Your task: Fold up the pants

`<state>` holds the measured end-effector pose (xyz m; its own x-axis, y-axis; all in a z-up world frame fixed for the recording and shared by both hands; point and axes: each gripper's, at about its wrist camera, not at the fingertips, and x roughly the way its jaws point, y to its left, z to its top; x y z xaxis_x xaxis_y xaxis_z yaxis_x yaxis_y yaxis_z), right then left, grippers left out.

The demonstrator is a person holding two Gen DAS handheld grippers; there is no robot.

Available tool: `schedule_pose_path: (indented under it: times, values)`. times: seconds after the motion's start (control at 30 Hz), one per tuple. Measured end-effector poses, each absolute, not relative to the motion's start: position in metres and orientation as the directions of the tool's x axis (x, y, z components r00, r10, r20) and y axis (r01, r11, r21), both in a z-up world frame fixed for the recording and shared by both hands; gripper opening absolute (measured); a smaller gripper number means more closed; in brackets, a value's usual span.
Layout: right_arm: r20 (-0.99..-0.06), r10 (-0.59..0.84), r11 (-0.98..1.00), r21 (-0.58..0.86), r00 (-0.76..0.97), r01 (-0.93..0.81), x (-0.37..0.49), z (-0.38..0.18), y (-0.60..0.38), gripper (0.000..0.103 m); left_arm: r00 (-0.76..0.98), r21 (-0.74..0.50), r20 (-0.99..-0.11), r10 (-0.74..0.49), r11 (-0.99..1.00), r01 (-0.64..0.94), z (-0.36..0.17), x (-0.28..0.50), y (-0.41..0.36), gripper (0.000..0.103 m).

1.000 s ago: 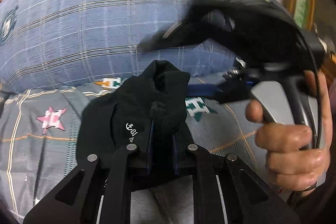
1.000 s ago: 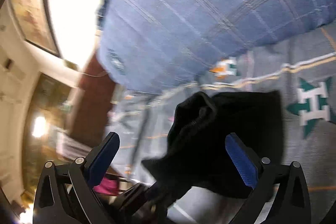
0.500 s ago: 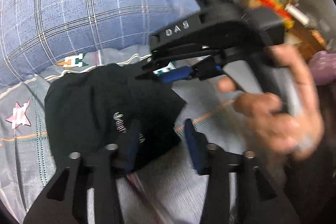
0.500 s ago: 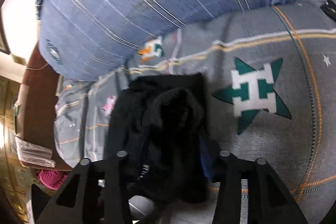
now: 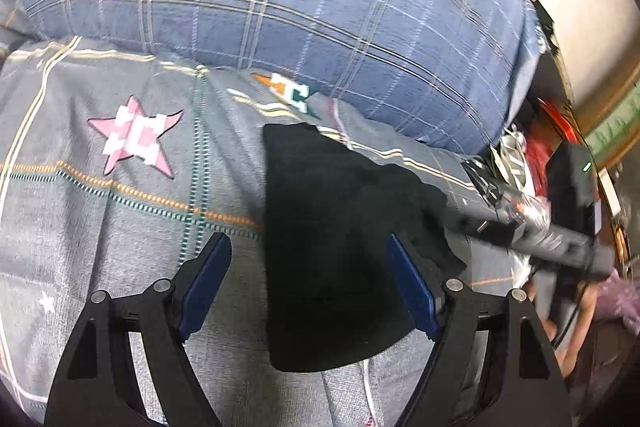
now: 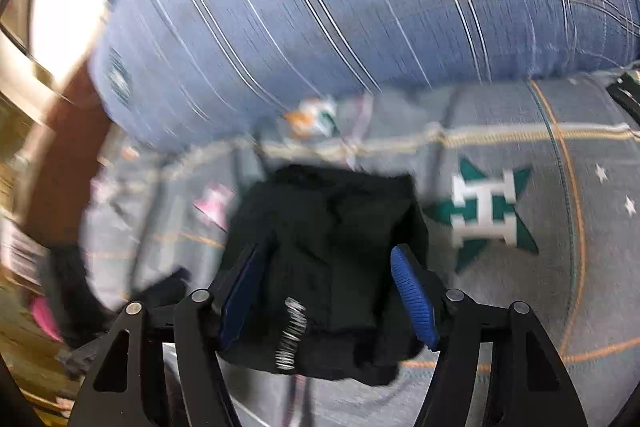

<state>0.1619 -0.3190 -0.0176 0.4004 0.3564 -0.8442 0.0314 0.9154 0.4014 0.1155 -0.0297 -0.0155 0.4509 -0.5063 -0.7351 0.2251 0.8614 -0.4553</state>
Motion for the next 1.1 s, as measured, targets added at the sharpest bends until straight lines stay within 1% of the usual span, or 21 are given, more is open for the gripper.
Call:
schedule_pose_path:
  times: [0.07,0.1,0.13,0.2,0.23,0.3,0.37,0.43,0.5,0.53,0.6,0.63,0.67,0.7,0.73,0.83,0.93,1.0,1.03,1.07,1.1]
  values:
    - [-0.876,0.326,0.929,0.366,0.355,0.052,0.163,-0.031,-0.315,0.046,0.440,-0.436,-0.753,-0.489,0.872,0.222,-0.019,0.118,-0.032,0.080]
    - [-0.888,0.311,0.937,0.346,0.339,0.046,0.163,-0.036,-0.311,0.040,0.431,-0.432,-0.760,-0.487,0.873,0.225,-0.021,0.117,-0.036,0.080]
    - [-0.892,0.303,0.942,0.335,0.335,0.038,0.163,-0.039,-0.308,0.032,0.422,-0.431,-0.764,-0.488,0.873,0.229,-0.022,0.117,-0.039,0.080]
    - [-0.913,0.251,0.959,0.281,0.322,0.046,0.165,-0.045,-0.302,0.024,0.397,-0.419,-0.779,-0.485,0.874,0.247,-0.028,0.117,-0.044,0.080]
    - [-0.923,0.224,0.967,0.251,0.314,0.049,0.164,-0.045,-0.299,0.009,0.390,-0.407,-0.787,-0.478,0.877,0.254,-0.029,0.116,-0.047,0.080]
    - [-0.907,0.222,0.965,0.258,0.358,0.054,0.154,-0.029,-0.301,0.004,0.388,-0.391,-0.794,-0.468,0.882,0.264,-0.029,0.113,-0.049,0.080]
    - [-0.894,0.202,0.970,0.240,0.399,0.046,0.147,-0.017,-0.299,0.004,0.379,-0.387,-0.799,-0.467,0.881,0.271,-0.031,0.112,-0.051,0.080]
    - [-0.912,0.178,0.975,0.214,0.371,0.059,0.150,-0.026,-0.301,0.004,0.359,-0.384,-0.810,-0.463,0.882,0.272,-0.037,0.113,-0.055,0.080]
    - [-0.935,0.183,0.975,0.211,0.304,0.063,0.158,-0.046,-0.302,0.008,0.332,-0.372,-0.830,-0.448,0.889,0.268,-0.046,0.115,-0.059,0.080]
    - [-0.934,0.186,0.975,0.215,0.306,0.063,0.158,-0.046,-0.303,0.010,0.328,-0.374,-0.832,-0.448,0.889,0.265,-0.048,0.115,-0.060,0.080]
    - [-0.916,0.208,0.969,0.241,0.344,0.054,0.154,-0.033,-0.307,0.020,0.332,-0.382,-0.828,-0.453,0.887,0.258,-0.047,0.116,-0.058,0.080]
    - [-0.896,0.229,0.963,0.266,0.379,0.047,0.151,-0.024,-0.311,0.040,0.336,-0.390,-0.822,-0.460,0.884,0.257,-0.044,0.116,-0.055,0.080]
    - [-0.882,0.243,0.957,0.285,0.404,0.047,0.148,-0.019,-0.316,0.072,0.341,-0.394,-0.818,-0.463,0.883,0.253,-0.043,0.117,-0.053,0.080]
    - [-0.865,0.252,0.951,0.305,0.433,0.055,0.145,-0.013,-0.322,0.083,0.352,-0.401,-0.812,-0.466,0.883,0.245,-0.040,0.119,-0.050,0.080]
    - [-0.855,0.254,0.945,0.318,0.452,0.071,0.143,-0.010,-0.327,0.090,0.355,-0.406,-0.809,-0.469,0.882,0.239,-0.040,0.120,-0.048,0.080]
    - [-0.845,0.307,0.909,0.397,0.438,0.128,0.146,-0.017,-0.343,0.090,0.331,-0.448,-0.803,-0.495,0.869,0.212,-0.042,0.132,-0.044,0.080]
    - [-0.856,0.367,0.874,0.451,0.365,0.181,0.156,-0.039,-0.352,0.089,0.265,-0.490,-0.809,-0.525,0.851,0.190,-0.046,0.148,-0.047,0.080]
    - [-0.844,0.418,0.847,0.496,0.336,0.190,0.157,-0.049,-0.355,0.082,0.234,-0.501,-0.813,-0.533,0.845,0.186,-0.046,0.157,-0.051,0.079]
    - [-0.831,0.451,0.832,0.524,0.327,0.182,0.157,-0.052,-0.353,0.074,0.226,-0.512,-0.808,-0.543,0.839,0.187,-0.046,0.160,-0.052,0.076]
    - [-0.829,0.457,0.832,0.526,0.323,0.174,0.157,-0.052,-0.349,0.073,0.218,-0.522,-0.803,-0.554,0.831,0.191,-0.046,0.160,-0.053,0.073]
    - [-0.836,0.443,0.846,0.510,0.324,0.157,0.158,-0.049,-0.345,0.073,0.215,-0.530,-0.798,-0.563,0.825,0.196,-0.048,0.160,-0.054,0.065]
